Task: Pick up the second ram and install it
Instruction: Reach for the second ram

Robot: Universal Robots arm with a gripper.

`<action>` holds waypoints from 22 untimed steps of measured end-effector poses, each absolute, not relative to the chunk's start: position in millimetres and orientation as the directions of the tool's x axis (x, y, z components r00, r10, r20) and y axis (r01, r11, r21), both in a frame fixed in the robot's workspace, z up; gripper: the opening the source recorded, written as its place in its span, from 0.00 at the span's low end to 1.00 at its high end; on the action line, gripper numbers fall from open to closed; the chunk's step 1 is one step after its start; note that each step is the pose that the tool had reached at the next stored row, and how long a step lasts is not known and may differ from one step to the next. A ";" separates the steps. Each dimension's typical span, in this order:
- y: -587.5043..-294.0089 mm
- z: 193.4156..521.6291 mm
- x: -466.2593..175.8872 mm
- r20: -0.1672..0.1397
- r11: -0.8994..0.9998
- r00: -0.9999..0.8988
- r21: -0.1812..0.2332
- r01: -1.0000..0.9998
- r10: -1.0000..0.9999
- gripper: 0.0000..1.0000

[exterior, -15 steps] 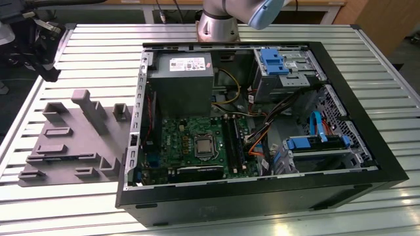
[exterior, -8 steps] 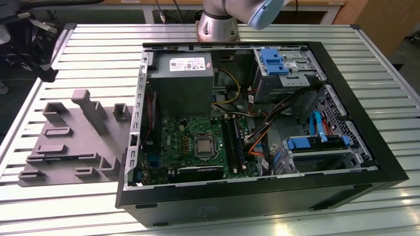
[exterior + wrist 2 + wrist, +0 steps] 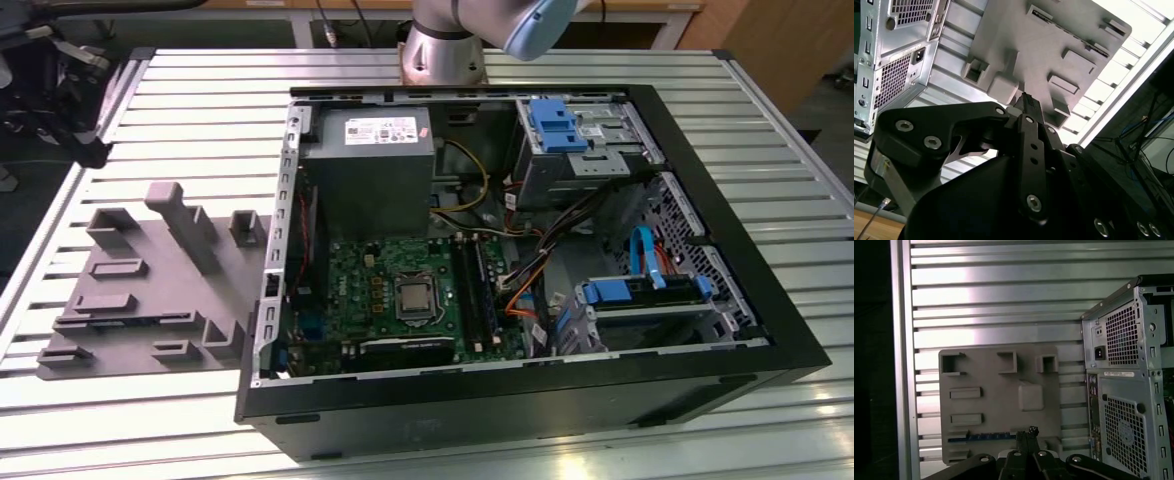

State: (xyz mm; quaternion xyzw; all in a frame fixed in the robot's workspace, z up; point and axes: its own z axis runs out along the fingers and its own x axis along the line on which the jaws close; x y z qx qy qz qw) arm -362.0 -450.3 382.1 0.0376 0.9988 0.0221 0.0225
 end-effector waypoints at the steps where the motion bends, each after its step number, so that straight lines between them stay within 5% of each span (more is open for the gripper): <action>1: -450.4 382.0 -362.6 -0.043 0.996 -0.996 0.046 0.074 0.076 0.11; 22: -451.1 381.3 -374.3 -0.043 0.996 -0.996 0.046 0.074 0.076 0.11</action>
